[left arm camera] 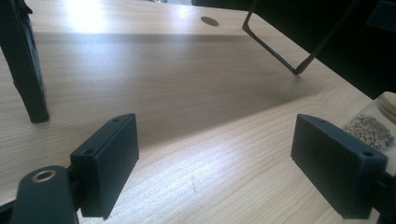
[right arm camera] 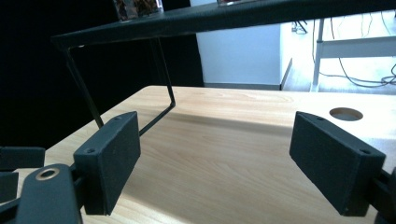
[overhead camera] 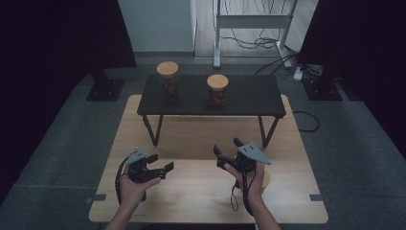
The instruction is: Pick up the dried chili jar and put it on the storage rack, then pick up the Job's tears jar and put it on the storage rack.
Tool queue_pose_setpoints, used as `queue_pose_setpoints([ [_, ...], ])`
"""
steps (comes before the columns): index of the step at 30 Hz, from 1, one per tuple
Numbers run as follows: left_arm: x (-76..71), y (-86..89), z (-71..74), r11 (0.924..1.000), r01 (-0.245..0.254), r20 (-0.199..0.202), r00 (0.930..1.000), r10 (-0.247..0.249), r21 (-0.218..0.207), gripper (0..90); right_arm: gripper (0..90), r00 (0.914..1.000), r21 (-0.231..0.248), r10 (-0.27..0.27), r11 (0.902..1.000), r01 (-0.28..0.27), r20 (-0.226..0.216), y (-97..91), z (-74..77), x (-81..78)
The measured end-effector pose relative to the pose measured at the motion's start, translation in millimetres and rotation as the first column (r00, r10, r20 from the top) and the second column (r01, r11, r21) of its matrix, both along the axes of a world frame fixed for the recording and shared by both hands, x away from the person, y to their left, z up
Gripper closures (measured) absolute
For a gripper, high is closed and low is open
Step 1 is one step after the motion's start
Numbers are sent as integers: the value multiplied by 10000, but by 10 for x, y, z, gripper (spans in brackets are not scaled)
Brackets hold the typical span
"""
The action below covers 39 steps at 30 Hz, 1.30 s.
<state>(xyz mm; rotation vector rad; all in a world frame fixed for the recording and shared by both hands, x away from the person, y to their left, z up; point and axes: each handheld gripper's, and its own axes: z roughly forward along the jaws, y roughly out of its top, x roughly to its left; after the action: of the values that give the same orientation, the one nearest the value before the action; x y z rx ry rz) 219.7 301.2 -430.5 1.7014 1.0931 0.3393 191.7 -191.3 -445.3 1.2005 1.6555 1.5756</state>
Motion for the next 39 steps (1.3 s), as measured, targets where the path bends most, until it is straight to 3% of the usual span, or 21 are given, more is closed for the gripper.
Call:
queue_pose_setpoints([
  [14, -15, 2, 21, 10000, 72, 122, 9999, -72, -47, 149, 160, 9999, -36, 33, 10000, -33, -107, 6, -5, -73],
  [23, -30, -1, 37, 9999, 85, 193, 9998, -84, -67, 149, 168, 10000, -21, 20, 10000, -20, -56, -25, 27, -200],
  [30, -42, 1, 43, 9999, 107, 240, 9997, -105, -103, 149, 164, 9998, -376, -39, 9993, 45, 171, 1, 58, -315],
  [39, -52, 18, 55, 9996, 166, 273, 9995, -160, -227, 149, 154, 9999, -656, -104, 9978, 112, 122, -11, 68, -423],
])
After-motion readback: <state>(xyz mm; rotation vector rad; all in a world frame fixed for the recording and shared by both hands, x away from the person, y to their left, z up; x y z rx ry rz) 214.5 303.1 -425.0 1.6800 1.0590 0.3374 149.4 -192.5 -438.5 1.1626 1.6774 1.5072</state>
